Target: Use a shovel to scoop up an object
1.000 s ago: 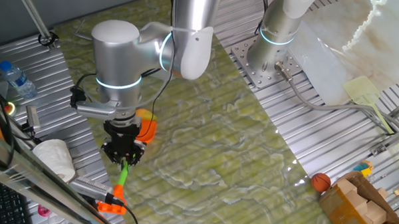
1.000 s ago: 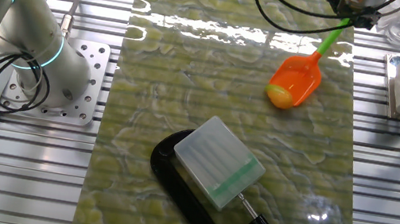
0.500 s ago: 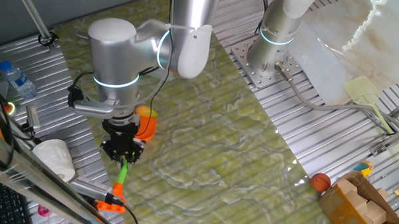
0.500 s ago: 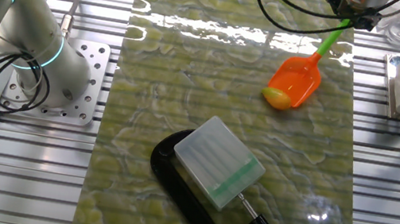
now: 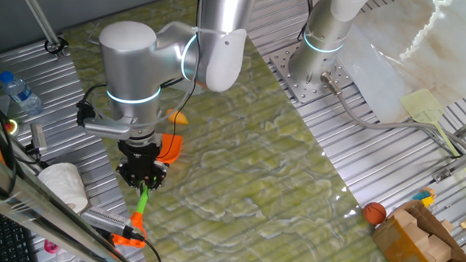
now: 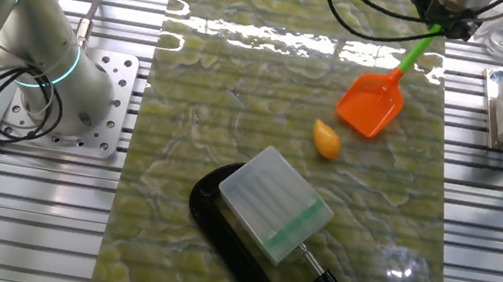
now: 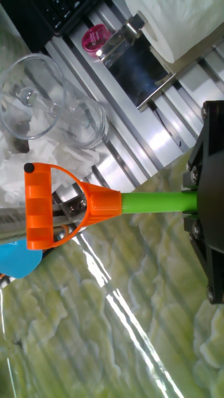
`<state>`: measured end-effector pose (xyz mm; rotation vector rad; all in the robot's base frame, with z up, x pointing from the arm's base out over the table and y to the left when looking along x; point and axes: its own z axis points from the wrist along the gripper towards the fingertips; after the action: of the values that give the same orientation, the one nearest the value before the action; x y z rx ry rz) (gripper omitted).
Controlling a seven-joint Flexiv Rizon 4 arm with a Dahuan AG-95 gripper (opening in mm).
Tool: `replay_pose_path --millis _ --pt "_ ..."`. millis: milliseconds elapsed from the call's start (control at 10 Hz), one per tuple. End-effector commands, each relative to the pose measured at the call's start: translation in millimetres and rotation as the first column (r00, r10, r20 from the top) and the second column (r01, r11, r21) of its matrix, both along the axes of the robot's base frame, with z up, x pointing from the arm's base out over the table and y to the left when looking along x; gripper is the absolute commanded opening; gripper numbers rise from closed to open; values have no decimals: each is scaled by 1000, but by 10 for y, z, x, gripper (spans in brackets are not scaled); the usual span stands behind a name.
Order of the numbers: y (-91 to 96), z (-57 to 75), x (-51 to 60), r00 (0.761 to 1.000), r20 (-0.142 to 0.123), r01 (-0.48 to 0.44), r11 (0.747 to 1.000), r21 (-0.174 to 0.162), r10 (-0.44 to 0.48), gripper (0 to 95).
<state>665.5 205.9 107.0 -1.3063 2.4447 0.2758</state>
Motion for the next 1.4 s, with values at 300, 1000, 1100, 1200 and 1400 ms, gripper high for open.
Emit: replay_pose_path --millis 300,1000,1100,1200,1400 --pt "-75 -8 -61 1000 1 -13 1000 5 13 0" --pt "-157 -75 -203 1000 -3 -27 1000 10 27 0" --pt "-167 -70 -206 999 0 -35 999 8 35 0" --pt "-183 -66 -212 999 0 -38 999 6 38 0" --pt "-212 -60 -227 999 -2 -45 999 5 45 0"
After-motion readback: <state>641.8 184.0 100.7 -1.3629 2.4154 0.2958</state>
